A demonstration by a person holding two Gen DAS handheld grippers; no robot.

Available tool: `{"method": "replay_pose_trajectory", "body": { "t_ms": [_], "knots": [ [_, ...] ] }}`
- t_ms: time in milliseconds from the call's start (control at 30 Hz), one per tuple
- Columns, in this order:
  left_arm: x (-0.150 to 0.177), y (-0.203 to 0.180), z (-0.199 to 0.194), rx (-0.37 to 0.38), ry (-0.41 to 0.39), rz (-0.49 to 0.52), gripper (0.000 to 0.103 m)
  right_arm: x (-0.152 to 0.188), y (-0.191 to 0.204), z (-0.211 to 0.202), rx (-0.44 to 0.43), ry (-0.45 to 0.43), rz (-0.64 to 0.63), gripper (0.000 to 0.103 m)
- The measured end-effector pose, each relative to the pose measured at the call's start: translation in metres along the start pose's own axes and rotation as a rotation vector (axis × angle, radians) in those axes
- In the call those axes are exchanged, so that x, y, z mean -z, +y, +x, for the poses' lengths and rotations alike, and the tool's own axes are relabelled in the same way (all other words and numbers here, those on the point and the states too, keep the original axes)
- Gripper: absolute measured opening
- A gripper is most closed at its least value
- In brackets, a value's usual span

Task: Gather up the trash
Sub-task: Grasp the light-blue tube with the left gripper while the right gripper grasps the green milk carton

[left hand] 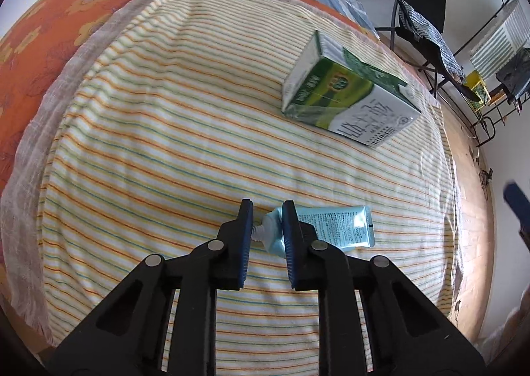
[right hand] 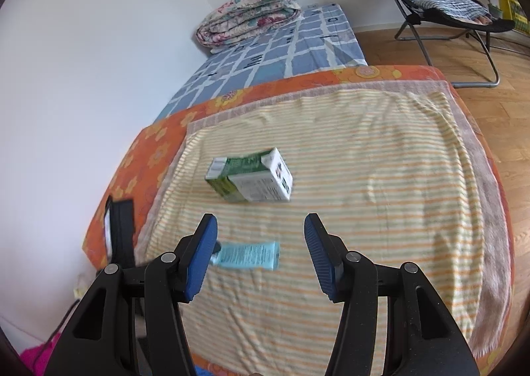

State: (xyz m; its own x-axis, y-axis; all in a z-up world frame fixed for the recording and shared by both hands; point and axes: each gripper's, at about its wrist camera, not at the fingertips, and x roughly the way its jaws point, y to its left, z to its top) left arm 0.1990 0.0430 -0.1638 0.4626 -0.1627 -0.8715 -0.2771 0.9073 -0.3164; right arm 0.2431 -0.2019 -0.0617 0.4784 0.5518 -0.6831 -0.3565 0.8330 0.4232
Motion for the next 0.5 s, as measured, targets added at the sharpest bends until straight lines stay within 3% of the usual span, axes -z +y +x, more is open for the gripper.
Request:
{"method": "replay_pose_trajectory", "body": {
  "t_ms": [167, 233, 500],
  "knots": [
    [0.0, 0.015, -0.009, -0.021, -0.013, 0.0, 0.015, -0.015, -0.01, 0.026, -0.017, 0.017, 0.066, 0.054],
    [0.0, 0.024, -0.013, -0.026, -0.012, -0.011, 0.009, -0.023, -0.013, 0.037, -0.021, 0.019, 0.072, 0.054],
    [0.002, 0.045, -0.031, -0.022, -0.021, -0.021, 0.008, -0.051, -0.019, 0.086, -0.062, 0.049, 0.075, 0.054]
  ]
}}
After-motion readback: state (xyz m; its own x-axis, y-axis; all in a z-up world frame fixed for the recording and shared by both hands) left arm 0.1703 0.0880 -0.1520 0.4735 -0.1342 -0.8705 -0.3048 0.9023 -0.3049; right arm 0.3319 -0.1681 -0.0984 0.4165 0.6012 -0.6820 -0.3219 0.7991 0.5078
